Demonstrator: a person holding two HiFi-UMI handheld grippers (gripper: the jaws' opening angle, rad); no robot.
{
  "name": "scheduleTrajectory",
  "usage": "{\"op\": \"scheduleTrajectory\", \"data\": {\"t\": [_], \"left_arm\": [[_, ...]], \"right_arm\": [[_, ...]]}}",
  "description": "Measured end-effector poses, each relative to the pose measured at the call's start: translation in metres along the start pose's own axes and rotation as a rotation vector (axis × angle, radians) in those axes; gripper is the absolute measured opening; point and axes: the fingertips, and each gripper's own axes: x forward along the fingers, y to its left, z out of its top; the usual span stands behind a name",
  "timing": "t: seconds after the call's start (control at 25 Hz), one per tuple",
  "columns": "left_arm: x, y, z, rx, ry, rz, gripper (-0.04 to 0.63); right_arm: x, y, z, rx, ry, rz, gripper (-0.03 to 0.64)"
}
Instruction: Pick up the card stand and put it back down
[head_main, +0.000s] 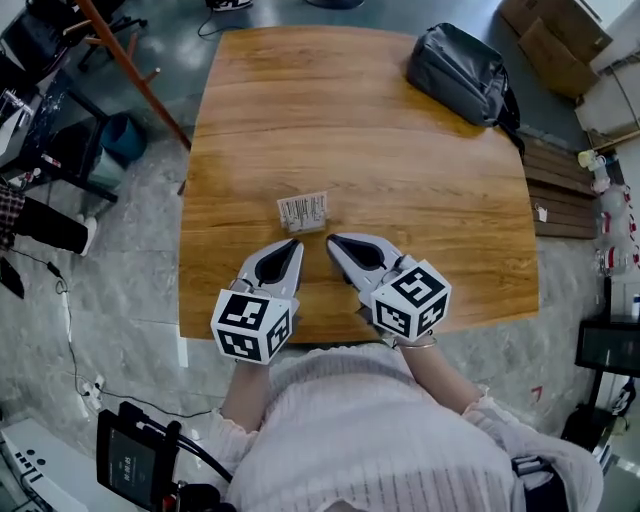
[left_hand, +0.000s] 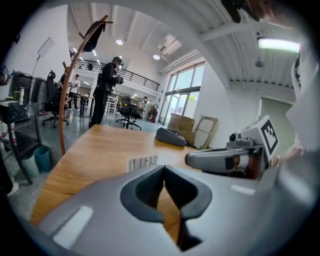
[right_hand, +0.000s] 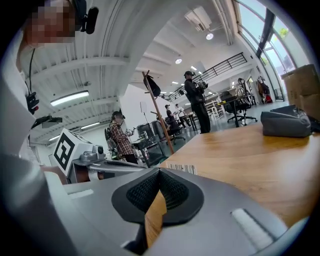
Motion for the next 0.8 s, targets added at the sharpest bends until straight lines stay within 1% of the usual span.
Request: {"op": "scheduleTrajectory", "data": {"t": [0.08, 0.16, 0.4, 0.48, 0.56, 0.72, 0.76, 0.8], "left_arm": [[0.005, 0.006, -0.007, 0.001, 0.029, 0.009, 0.008], [0.009, 0.014, -0.013, -0.011, 0.054, -0.001, 0.008], [0.017, 0.029, -0.020, -0.067, 0.085, -0.029, 0.008], [0.022, 0.036, -0.025, -0.068, 0.099, -0.032, 0.008], [0.027, 0.042, -0.032, -0.051, 0.120, -0.031, 0.009], [0.035, 0.056, -0.048, -0.037, 0.162, -0.022, 0.009], [0.036, 0.059, -0.052, -0.039, 0.169, -0.018, 0.013], [0.037, 0.063, -0.055, -0.044, 0.174, -0.015, 0.033]], "right_arm": [[0.003, -0.005, -0.004, 0.021, 0.008, 0.006, -0.002], [0.009, -0.009, -0.006, 0.036, 0.017, 0.009, -0.002], [0.022, -0.015, -0.019, 0.060, 0.067, -0.002, -0.002], [0.027, -0.020, -0.024, 0.040, 0.091, -0.010, -0.002], [0.031, -0.024, -0.031, 0.017, 0.115, -0.014, 0.000], [0.041, -0.030, -0.043, -0.011, 0.156, 0.002, 0.000], [0.044, -0.031, -0.045, -0.022, 0.165, 0.003, 0.000], [0.046, -0.033, -0.047, -0.034, 0.174, 0.001, 0.000]]}}
